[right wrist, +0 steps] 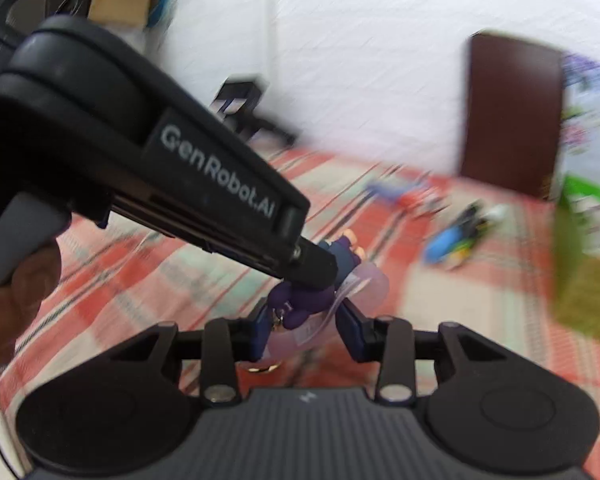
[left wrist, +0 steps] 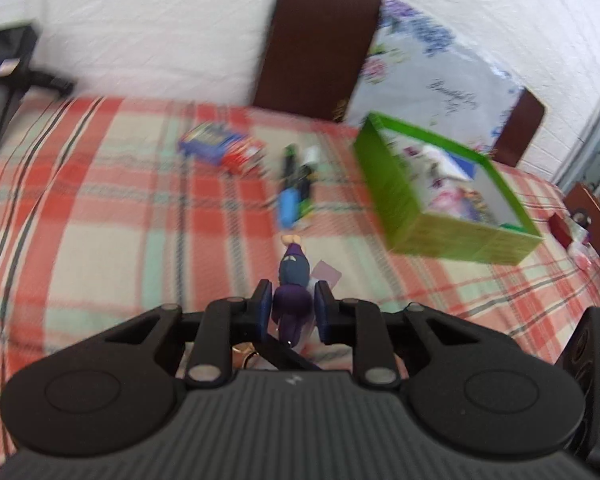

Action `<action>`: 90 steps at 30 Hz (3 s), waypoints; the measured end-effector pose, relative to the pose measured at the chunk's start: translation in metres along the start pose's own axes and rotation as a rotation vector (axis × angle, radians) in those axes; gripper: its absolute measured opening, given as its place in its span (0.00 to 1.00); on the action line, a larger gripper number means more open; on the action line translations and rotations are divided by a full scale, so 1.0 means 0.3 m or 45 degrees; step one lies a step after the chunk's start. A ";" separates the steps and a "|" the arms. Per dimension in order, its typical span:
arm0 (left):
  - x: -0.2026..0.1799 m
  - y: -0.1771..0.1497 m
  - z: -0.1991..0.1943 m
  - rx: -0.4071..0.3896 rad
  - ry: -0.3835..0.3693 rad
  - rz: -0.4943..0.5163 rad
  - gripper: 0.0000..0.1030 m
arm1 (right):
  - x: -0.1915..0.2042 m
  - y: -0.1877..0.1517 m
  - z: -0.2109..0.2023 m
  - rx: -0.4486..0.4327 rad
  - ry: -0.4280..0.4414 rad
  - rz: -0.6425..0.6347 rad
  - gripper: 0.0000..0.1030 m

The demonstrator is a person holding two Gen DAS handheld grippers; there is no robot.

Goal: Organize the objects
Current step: 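Carry the keychain with the right gripper and release it into the box, then move the right gripper back to the blue marker and grasp it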

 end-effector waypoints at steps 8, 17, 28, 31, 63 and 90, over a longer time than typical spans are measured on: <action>-0.359 0.256 0.158 -0.111 -0.173 0.255 0.24 | -0.334 0.135 -0.153 -0.278 -0.277 0.155 0.35; -0.645 0.330 0.459 -0.023 -0.221 0.402 0.33 | -0.700 0.135 -0.123 -0.256 -0.563 0.280 0.39; -0.624 0.281 0.408 -0.017 0.012 0.451 0.53 | -0.790 0.059 -0.234 -0.312 -0.637 0.510 0.58; -0.602 0.253 0.356 -0.011 0.068 0.436 0.53 | -0.768 0.067 -0.273 -0.328 -0.646 0.539 0.61; -0.227 0.005 -0.024 -0.110 0.380 0.264 0.74 | -0.365 0.127 -0.447 -0.363 -0.424 0.588 0.66; 0.318 -0.176 0.020 -0.062 0.537 -0.112 0.76 | -0.087 0.146 0.047 -0.030 -0.317 0.221 0.49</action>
Point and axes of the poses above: each gripper's, at about its wrist camera, not at the fingertips, and z roughly the way its jaws point, x to its left, y to its top, the point moved 1 cm from there along z, roughly the way its jaws point, and after that the axes turned 7 degrees about z, right-handed, at the moved point
